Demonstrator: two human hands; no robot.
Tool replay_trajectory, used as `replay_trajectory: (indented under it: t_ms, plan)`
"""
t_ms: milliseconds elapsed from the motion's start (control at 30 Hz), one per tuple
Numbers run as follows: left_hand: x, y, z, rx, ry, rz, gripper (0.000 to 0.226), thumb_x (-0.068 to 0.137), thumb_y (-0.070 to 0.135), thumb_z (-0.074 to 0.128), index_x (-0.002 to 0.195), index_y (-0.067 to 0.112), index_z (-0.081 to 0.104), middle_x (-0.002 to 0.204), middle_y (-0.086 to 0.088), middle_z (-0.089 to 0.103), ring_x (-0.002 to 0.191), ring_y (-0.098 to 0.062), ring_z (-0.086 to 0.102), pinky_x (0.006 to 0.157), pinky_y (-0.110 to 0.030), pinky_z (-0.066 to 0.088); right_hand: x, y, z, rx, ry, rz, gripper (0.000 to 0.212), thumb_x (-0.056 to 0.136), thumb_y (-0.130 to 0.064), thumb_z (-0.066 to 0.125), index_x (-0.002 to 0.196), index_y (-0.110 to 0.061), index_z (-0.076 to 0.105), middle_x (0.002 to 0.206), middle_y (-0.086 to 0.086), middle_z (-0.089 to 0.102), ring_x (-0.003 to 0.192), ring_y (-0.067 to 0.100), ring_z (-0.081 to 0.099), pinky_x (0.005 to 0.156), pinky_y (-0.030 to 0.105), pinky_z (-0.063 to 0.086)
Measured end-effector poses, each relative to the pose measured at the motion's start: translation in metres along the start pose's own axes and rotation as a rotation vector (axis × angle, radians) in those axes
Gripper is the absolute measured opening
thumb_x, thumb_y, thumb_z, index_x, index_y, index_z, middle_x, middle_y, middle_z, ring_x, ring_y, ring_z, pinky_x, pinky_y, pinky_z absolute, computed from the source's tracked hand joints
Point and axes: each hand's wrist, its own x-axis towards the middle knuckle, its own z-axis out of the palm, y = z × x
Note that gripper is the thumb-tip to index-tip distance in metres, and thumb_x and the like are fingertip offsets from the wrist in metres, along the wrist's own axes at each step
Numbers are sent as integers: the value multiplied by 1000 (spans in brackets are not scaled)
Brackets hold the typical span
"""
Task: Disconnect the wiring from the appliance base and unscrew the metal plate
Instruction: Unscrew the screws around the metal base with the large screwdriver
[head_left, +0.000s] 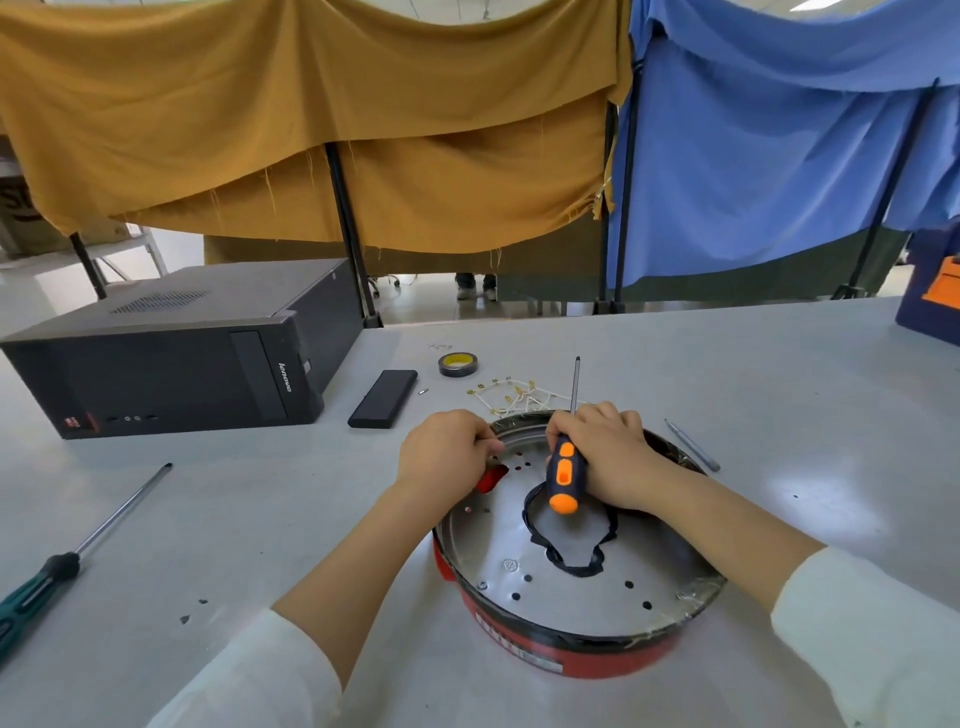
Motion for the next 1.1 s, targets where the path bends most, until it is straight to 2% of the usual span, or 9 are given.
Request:
replay_trajectory:
  t_ms: [67, 200, 267, 333, 433, 600, 733, 933, 1100]
  plan:
    - [1, 2, 0, -49, -1, 37, 17, 90, 35, 58, 81, 23, 68, 84, 8, 67, 77, -14, 59, 64, -25, 45, 0, 0, 1, 4, -3, 1, 28, 86, -27, 52, 87, -43, 29, 87, -12, 37, 93, 16, 31, 74, 34, 15]
    - [9, 0, -20, -535, 74, -23, 6, 83, 36, 67, 81, 31, 69, 83, 25, 67, 71, 9, 57, 68, -13, 40, 0, -2, 0, 17, -25, 4, 29, 84, -24, 51, 88, -43, 29, 87, -13, 37, 94, 16, 32, 72, 33, 13]
    - [17, -7, -31, -848, 84, -94, 10, 80, 31, 74, 85, 22, 70, 77, 15, 72, 71, 5, 64, 70, -15, 49, 0, -3, -2, 35, -41, 3, 31, 82, -21, 50, 88, -43, 29, 84, -13, 35, 92, 16, 31, 71, 33, 12]
    - [25, -20, -31, -1006, 81, -174, 17, 78, 22, 76, 89, 11, 68, 80, -1, 74, 79, -10, 70, 78, -25, 55, -1, -4, -3, 36, -47, 1, 32, 79, -19, 49, 88, -42, 30, 83, -13, 34, 90, 15, 31, 67, 33, 10]
    - [36, -42, -14, -895, 88, -281, 13, 82, 19, 72, 89, 10, 66, 88, -8, 72, 77, -17, 69, 79, -28, 56, -1, -5, -1, 51, -49, -1, 34, 77, -17, 49, 87, -43, 29, 83, -14, 35, 88, 14, 30, 67, 32, 10]
    - [65, -71, 19, -560, 92, -302, 8, 85, 18, 68, 82, 11, 67, 81, -3, 71, 68, -15, 65, 76, -34, 57, -3, -8, 0, 137, -80, -23, 36, 78, -13, 47, 86, -43, 29, 86, -13, 35, 87, 16, 29, 69, 31, 20]
    - [103, -76, 33, -153, 12, -223, 12, 89, 8, 59, 90, 12, 70, 94, -5, 70, 86, -20, 63, 82, -35, 53, -4, -10, -3, 149, -93, -35, 32, 80, -14, 46, 87, -39, 30, 84, -14, 31, 89, 17, 28, 70, 32, 21]
    - [146, -69, 42, 114, -81, -251, 19, 92, 10, 51, 103, 15, 65, 111, -9, 61, 99, -29, 57, 84, -38, 51, -3, -11, -4, 154, -99, -52, 32, 80, -10, 47, 87, -36, 30, 83, -15, 28, 87, 17, 25, 69, 32, 20]
    - [155, -79, 49, 156, -81, -215, 20, 95, 15, 49, 108, 13, 64, 113, -10, 60, 101, -28, 56, 86, -39, 50, -3, -11, -2, 114, -95, -59, 39, 79, -8, 47, 87, -39, 25, 82, -15, 25, 86, 15, 23, 71, 32, 23]
